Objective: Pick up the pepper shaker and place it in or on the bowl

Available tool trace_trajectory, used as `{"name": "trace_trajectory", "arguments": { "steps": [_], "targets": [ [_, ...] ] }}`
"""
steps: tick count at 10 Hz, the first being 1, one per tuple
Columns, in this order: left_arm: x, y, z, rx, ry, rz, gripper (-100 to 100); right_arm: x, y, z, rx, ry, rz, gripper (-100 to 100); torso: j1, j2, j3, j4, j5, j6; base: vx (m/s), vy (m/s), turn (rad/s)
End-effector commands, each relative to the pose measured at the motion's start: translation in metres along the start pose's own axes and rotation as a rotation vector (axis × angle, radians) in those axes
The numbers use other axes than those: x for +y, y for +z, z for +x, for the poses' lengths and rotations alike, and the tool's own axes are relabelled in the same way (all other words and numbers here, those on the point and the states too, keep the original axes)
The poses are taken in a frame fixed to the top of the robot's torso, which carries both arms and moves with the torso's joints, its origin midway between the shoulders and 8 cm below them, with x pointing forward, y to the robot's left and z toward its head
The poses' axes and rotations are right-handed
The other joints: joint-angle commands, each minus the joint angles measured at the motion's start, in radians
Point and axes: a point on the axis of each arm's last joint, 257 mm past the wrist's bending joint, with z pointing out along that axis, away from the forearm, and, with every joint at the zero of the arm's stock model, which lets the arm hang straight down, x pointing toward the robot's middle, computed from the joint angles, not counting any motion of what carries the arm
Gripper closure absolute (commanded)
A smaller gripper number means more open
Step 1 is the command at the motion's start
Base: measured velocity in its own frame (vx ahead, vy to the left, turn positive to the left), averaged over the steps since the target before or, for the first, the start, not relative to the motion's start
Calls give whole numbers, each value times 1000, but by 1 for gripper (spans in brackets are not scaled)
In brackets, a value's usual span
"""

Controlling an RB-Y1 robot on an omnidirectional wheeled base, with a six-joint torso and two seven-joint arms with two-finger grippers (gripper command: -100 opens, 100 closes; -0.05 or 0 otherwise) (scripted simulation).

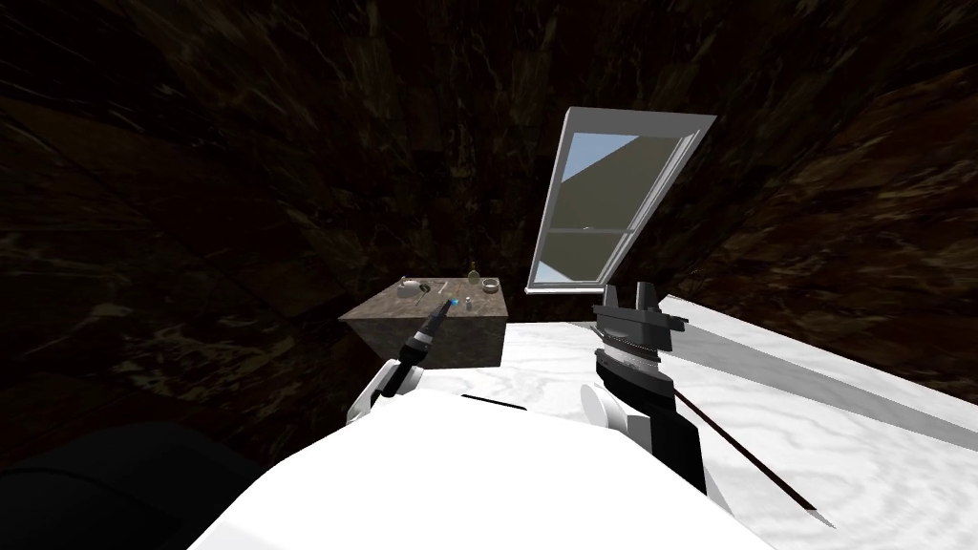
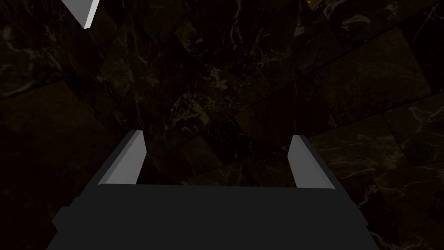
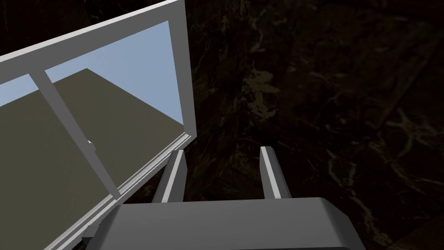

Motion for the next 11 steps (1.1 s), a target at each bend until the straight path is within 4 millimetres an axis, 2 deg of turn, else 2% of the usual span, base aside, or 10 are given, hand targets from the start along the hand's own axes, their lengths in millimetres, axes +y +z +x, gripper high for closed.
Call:
{"name": "trace_trajectory", "arguments": {
  "steps": [1, 6, 11],
  "targets": [
    [18, -3, 13, 41, 53, -32, -100, 0, 0, 0, 0, 0, 0, 0, 0, 0, 0, 0, 0, 0, -12, -68, -59],
    [71, -19, 47, 177, 225, -123, -100, 0, 0, 0, 0, 0, 0, 0, 0, -5, -3, -1, 0, 0, 42, -69, -54],
    [121, -43, 68, 309, 399, -199, -100, 0, 0, 0, 0, 0, 0, 0, 2, -8, -4, -2, 0, 0, 84, -39, -40]
  ]
}}
